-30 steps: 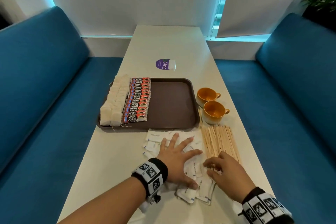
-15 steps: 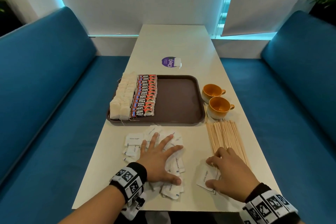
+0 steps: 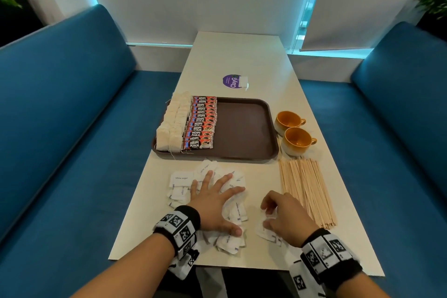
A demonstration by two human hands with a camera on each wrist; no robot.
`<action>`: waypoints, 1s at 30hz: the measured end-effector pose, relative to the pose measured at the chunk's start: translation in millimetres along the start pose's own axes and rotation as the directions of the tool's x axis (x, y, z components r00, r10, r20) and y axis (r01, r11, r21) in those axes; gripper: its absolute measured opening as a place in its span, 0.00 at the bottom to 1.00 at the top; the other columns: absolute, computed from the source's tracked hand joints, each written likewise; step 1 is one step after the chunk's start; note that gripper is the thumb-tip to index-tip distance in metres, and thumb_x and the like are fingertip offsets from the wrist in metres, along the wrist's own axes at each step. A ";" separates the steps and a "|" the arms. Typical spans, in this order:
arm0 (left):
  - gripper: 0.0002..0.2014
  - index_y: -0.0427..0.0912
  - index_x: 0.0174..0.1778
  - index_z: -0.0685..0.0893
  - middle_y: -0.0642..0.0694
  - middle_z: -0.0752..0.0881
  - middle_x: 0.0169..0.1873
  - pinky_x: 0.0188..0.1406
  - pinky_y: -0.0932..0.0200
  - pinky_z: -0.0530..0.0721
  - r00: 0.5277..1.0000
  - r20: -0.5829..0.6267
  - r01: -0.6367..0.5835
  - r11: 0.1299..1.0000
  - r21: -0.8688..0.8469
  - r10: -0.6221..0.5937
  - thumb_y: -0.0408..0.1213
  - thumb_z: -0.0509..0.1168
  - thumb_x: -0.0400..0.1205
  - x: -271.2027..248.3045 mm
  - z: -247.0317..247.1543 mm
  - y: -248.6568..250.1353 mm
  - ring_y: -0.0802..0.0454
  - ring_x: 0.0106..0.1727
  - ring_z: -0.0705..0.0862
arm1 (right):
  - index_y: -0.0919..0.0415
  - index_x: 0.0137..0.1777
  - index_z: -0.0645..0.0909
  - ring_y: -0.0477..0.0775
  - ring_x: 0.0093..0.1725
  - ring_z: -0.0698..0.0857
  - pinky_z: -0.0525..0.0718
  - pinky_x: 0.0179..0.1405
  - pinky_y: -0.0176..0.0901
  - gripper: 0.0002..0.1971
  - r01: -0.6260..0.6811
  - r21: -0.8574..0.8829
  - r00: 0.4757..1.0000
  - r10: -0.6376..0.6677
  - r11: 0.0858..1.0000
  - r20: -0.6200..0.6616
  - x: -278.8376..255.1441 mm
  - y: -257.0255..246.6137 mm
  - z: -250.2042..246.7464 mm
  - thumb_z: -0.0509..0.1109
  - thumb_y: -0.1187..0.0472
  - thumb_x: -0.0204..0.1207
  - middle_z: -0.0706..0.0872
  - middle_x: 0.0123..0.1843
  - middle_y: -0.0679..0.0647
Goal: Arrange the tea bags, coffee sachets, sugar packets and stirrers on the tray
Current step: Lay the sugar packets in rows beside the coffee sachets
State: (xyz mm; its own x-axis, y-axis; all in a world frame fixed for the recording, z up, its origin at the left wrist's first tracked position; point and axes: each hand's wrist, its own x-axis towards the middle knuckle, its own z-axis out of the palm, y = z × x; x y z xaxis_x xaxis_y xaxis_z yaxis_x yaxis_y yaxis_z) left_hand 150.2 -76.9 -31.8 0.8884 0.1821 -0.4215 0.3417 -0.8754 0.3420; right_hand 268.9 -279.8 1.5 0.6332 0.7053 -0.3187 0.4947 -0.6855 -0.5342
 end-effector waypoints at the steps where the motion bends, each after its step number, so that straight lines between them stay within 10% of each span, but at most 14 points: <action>1: 0.55 0.78 0.83 0.49 0.66 0.36 0.88 0.79 0.21 0.28 1.000 -0.003 0.005 1.000 -0.024 -0.005 0.79 0.71 0.63 -0.8 -2.1 2.0 0.41 0.86 0.24 | 0.45 0.51 0.83 0.41 0.43 0.80 0.79 0.40 0.32 0.15 -0.015 0.066 1.000 0.016 0.998 -0.017 1.6 -1.0 -0.4 0.80 0.65 0.71 0.86 0.45 0.45; 8: 0.25 0.64 0.75 0.76 0.61 0.72 0.80 0.84 0.40 0.61 0.963 -0.270 -0.064 0.948 -0.312 -0.023 0.57 0.71 0.81 -10.4 -23.8 18.3 0.50 0.85 0.60 | 0.50 0.51 0.91 0.44 0.43 0.91 0.87 0.43 0.32 0.09 0.034 0.540 0.974 0.093 0.841 -0.207 -10.4 8.7 -35.7 0.77 0.66 0.78 0.94 0.43 0.48; 12: 0.14 0.54 0.64 0.86 0.58 0.86 0.61 0.68 0.50 0.82 0.988 -0.132 -0.135 0.891 -0.434 0.085 0.46 0.71 0.83 -4.3 -29.0 57.6 0.57 0.64 0.81 | 0.59 0.51 0.90 0.58 0.44 0.94 0.93 0.41 0.44 0.06 0.009 0.688 0.941 0.226 0.725 -0.251 -23.8 23.1 -47.5 0.75 0.70 0.80 0.92 0.48 0.57; 18: 0.24 0.45 0.73 0.78 0.42 0.78 0.66 0.65 0.46 0.78 0.965 0.070 -0.252 0.968 -0.014 0.253 0.44 0.72 0.82 19.7 -10.6 121.3 0.42 0.67 0.75 | 0.61 0.51 0.89 0.55 0.41 0.93 0.91 0.37 0.39 0.06 0.011 0.694 0.900 0.295 0.720 -0.320 -38.9 51.0 -36.5 0.75 0.71 0.79 0.93 0.46 0.60; 25: 0.24 0.44 0.66 0.79 0.42 0.78 0.62 0.60 0.48 0.83 0.982 0.087 -0.166 0.985 -0.041 0.169 0.41 0.79 0.77 19.4 0.9 107.8 0.43 0.61 0.79 | 0.63 0.54 0.87 0.61 0.41 0.94 0.94 0.41 0.55 0.09 -0.043 0.778 0.909 0.348 0.626 -0.230 -49.8 69.6 -16.3 0.73 0.74 0.79 0.92 0.49 0.60; 30: 0.14 0.42 0.54 0.84 0.42 0.76 0.59 0.54 0.51 0.82 0.987 0.101 -0.116 0.992 -0.050 0.121 0.39 0.79 0.77 13.6 -3.5 95.1 0.43 0.58 0.78 | 0.60 0.54 0.89 0.55 0.45 0.94 0.91 0.40 0.38 0.14 -0.012 0.748 0.946 0.249 0.664 -0.206 -43.0 59.7 -12.2 0.76 0.77 0.75 0.94 0.47 0.57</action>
State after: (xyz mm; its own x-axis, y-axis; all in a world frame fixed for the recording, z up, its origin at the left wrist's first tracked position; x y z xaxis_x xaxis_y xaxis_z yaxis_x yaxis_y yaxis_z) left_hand 195.9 -156.1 -2.0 0.8876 0.0286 -0.4597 0.2507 -0.8674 0.4300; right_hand 278.4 -353.3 -7.1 0.8449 0.4599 -0.2733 -0.1242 -0.3284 -0.9363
